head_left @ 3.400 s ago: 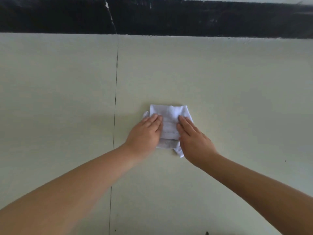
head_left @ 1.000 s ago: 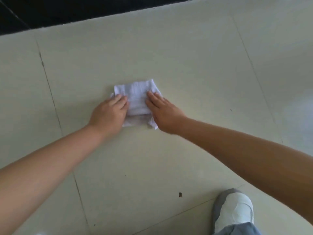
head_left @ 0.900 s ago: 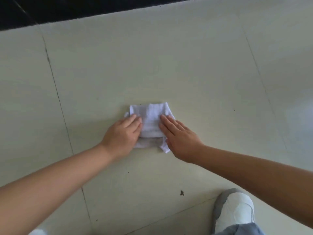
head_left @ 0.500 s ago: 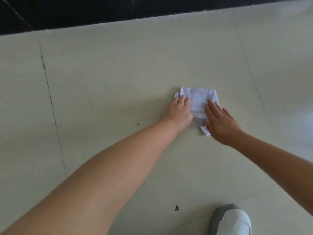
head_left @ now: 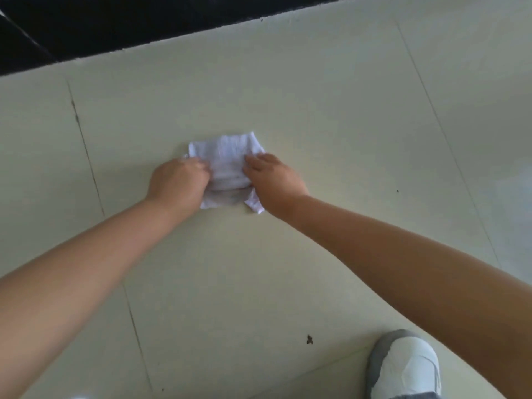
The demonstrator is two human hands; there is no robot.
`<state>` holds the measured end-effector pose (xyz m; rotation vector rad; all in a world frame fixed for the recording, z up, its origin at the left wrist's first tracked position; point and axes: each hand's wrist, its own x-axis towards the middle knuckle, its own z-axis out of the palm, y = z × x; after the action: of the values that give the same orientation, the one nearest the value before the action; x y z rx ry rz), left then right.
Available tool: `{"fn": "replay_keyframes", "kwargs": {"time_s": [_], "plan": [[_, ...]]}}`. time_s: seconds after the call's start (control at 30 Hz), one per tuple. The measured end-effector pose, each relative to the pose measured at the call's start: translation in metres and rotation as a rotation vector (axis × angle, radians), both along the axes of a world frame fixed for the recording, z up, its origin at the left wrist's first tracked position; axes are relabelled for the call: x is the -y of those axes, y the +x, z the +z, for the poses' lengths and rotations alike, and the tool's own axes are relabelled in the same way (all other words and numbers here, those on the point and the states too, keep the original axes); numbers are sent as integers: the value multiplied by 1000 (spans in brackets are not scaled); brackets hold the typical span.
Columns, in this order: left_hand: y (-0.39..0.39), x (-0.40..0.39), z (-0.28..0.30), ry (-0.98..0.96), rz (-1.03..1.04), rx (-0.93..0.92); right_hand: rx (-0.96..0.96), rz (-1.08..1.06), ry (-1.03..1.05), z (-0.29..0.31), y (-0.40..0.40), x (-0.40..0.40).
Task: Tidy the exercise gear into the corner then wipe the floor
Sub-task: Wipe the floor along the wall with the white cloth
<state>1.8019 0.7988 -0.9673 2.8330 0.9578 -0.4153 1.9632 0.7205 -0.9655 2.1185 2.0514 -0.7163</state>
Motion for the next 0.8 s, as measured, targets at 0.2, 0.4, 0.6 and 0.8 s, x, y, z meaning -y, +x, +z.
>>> {"fn": "replay_keyframes", "kwargs": {"time_s": [0.2, 0.4, 0.6, 0.8], "plan": [[-3, 77, 4, -77, -254, 157, -75, 152, 136, 2, 1, 83], [63, 144, 4, -171, -497, 213, 108, 60, -50, 17, 43, 186], [124, 207, 2, -352, -566, 206, 226, -231, -307, 53, 80, 237], [146, 191, 31, -329, -570, -60, 274, -626, -426, 51, 80, 216]]}}
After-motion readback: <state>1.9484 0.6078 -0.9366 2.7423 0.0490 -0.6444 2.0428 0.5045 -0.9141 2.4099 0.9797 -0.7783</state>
